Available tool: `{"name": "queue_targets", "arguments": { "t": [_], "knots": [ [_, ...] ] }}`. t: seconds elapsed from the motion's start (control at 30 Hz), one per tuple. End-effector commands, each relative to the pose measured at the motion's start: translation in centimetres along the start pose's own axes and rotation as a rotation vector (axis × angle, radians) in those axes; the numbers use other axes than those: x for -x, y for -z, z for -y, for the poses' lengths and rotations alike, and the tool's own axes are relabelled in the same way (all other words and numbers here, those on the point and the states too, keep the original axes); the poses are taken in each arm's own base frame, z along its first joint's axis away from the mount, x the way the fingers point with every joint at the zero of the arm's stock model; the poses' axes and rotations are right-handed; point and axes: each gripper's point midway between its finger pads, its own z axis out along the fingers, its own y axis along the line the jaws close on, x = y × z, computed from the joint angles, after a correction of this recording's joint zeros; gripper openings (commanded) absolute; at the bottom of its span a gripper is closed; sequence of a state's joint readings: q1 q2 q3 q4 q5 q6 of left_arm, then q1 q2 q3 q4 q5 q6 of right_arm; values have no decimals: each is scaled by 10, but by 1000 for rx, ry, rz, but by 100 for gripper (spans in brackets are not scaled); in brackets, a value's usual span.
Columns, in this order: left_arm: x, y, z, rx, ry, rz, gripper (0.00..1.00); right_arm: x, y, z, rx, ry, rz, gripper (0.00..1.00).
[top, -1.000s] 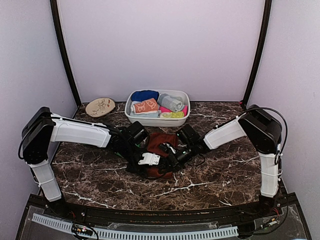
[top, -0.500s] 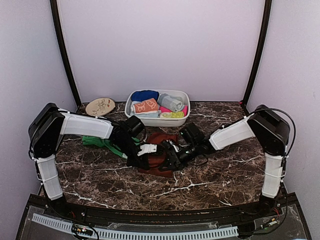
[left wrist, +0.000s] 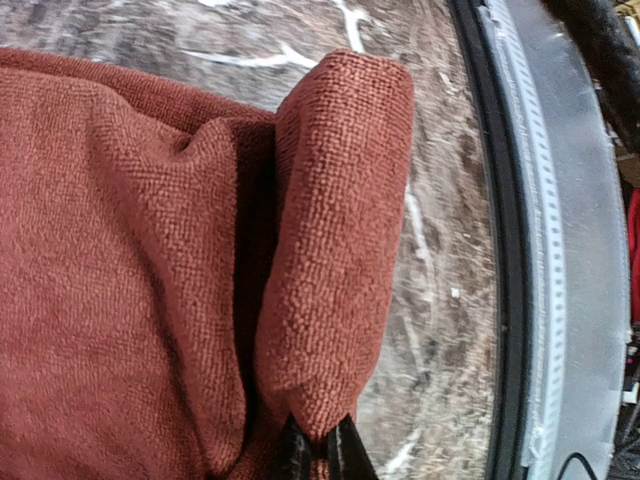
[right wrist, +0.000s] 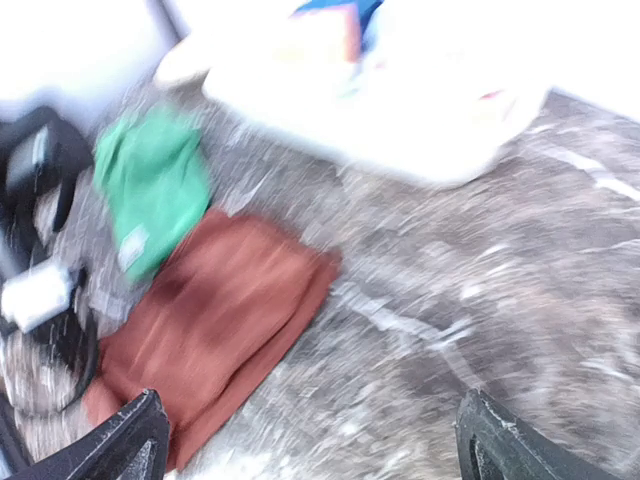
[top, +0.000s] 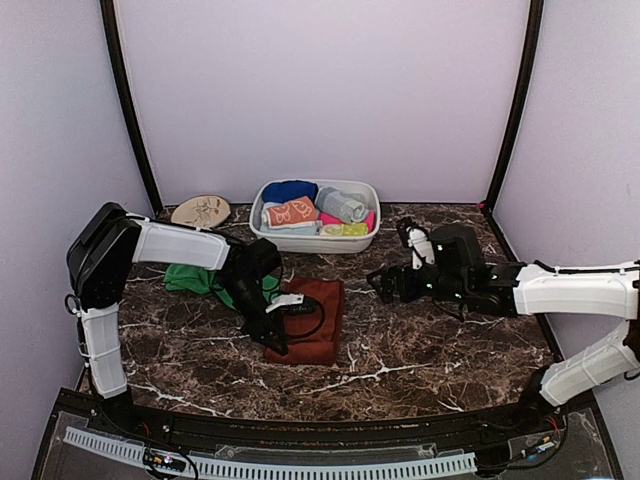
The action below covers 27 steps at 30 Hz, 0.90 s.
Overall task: Roll the towels
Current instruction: Roll the towel at the center of the board.
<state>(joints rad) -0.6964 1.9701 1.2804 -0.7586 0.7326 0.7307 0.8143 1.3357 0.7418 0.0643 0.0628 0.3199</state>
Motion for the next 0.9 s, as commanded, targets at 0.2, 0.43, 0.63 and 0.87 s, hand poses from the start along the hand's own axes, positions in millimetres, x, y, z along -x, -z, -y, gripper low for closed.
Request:
{"name": "queue_targets", "arguments": {
  "t": [0.2,0.43,0.63,0.87],
  "knots": [
    [-13,-9,9,-81,110,-69,0,-14,41,-33,23,440,232,96],
    [-24,-19,-16,-58,216,-139,0,-84,40,-112,178,934,119,85],
    [-33,-25,-26,-33,243,-177,0,-105,23,-157,230,1205,130,79],
    [-34,-25,-33,-4,245,-196,0,-114,-18,-189,268,1384,152,67]
  ]
}}
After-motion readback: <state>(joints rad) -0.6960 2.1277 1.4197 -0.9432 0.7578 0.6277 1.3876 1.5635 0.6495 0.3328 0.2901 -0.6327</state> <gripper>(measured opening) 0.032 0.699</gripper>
